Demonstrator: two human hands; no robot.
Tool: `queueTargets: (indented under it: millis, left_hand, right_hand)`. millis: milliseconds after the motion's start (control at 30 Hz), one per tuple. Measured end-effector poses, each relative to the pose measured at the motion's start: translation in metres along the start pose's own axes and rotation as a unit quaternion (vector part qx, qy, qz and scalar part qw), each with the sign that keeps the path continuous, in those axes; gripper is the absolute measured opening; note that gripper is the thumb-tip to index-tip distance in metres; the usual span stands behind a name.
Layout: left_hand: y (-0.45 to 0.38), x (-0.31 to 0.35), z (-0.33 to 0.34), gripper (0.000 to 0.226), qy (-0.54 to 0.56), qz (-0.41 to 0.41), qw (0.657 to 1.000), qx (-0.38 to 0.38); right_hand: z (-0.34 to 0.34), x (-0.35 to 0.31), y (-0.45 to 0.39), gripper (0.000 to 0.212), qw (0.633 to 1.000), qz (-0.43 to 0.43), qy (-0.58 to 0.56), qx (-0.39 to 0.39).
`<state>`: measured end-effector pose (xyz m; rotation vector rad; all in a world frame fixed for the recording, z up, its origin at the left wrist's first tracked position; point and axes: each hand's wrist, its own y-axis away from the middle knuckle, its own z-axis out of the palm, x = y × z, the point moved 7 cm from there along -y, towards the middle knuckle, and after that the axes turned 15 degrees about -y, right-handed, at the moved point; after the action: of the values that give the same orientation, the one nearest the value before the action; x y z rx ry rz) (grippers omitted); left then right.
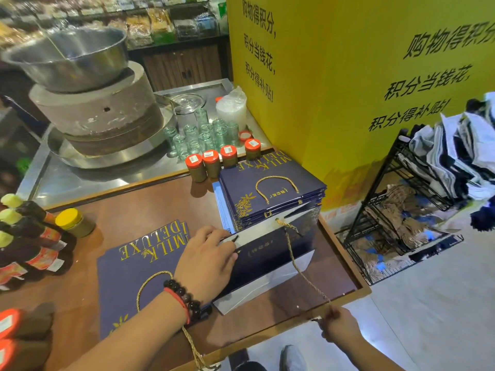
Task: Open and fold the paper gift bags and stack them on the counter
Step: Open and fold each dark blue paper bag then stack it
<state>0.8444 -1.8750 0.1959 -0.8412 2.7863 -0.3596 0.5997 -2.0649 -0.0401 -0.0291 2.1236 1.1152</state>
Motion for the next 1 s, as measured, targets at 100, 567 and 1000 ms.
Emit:
queueTargets:
  millis: [100,567,1000]
  left_hand:
    - [0.000,0.000,0.002,0.013,-0.001,-0.008,1.000,-0.004]
    - [0.007,0.000,0.002,0.034,0.033,-0.045,0.998,-0.014]
    - [0.013,0.004,0.000,0.036,0.028,-0.055,0.998,-0.016]
  right_hand:
    - [0.029,-0.043,0.026,0.013,0.983,0.007,-0.176,-0.056]
    - [0.087,-0.177,0.141,0.010,0.880,-0.078,-0.415,-0.219]
    - [0.090,-0.180,0.148,0.010,0.877,-0.072,-0.435,-0.191]
